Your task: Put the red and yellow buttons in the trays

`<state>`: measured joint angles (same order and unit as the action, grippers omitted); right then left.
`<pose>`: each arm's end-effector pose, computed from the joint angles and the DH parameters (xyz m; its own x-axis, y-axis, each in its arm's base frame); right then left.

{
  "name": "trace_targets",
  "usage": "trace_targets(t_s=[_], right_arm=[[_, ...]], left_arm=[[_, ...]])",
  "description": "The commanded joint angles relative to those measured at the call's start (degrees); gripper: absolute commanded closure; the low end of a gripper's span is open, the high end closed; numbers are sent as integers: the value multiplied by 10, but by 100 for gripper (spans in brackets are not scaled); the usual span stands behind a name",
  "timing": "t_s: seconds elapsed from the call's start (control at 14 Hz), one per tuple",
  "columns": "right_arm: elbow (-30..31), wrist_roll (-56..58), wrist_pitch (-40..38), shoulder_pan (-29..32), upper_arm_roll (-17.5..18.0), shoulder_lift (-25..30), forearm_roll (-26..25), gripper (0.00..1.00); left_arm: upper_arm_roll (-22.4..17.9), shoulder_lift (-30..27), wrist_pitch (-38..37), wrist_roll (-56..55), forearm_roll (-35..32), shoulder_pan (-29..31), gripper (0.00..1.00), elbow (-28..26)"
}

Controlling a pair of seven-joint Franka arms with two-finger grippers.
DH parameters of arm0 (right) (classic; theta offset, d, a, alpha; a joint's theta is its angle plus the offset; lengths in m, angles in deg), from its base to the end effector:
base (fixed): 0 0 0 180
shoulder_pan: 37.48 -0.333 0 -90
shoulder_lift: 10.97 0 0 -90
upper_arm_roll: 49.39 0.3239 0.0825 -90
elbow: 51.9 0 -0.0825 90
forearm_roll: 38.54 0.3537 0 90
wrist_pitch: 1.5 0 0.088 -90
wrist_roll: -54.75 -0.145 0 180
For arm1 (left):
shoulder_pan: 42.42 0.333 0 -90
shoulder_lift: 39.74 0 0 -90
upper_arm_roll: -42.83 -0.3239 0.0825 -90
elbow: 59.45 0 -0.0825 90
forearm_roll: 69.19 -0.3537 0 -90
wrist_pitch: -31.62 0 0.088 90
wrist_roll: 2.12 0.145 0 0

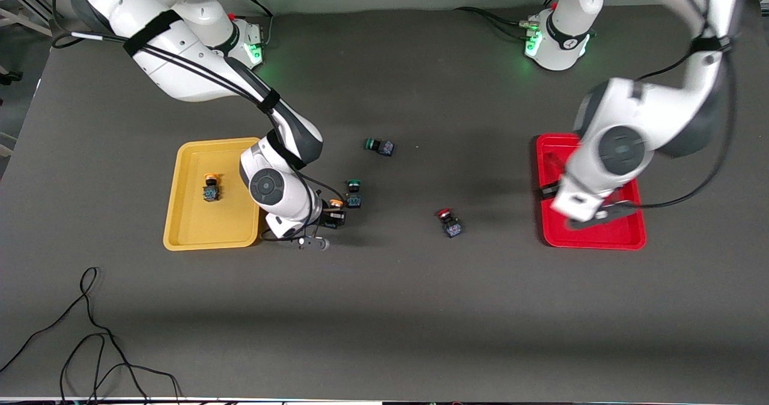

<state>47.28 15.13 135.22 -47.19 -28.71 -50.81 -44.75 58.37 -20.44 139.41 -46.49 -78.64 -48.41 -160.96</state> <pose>0.5744 0.3107 0.1917 0.9839 -0.1532 -0.0919 -0.1639 -0.9788 -0.1229 0.5538 -0.1884 0.3463 0.9342 0.3380 -0.1140 0.3140 -0.9308 -0.1872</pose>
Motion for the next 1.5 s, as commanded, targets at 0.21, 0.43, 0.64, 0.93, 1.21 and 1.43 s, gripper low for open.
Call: trace_targets(t_s=[0.21,0.43,0.64,0.93,1.21,1.43], right_arm=[[-95,22,-189,23,-9,70,-13,85],[-80,108,-209,77,-12,89,-13,85],[-42,156,-205,109,-12,113,-9,85],[51,208,-130,153,-12,142,-9,85],[135,249,-55,182,-13,161,-8,85],[178,257,8,182,-25,159,-8,85]], left_arm=[[63,226,38,-199,-1,-43,0,222],[61,262,108,-234,-3,-61,0,222],[59,282,154,-243,-26,-67,4,195],[59,279,199,-244,-29,-72,22,143],[60,270,205,-246,-28,-77,100,112],[64,240,146,-245,-25,-69,100,126]])
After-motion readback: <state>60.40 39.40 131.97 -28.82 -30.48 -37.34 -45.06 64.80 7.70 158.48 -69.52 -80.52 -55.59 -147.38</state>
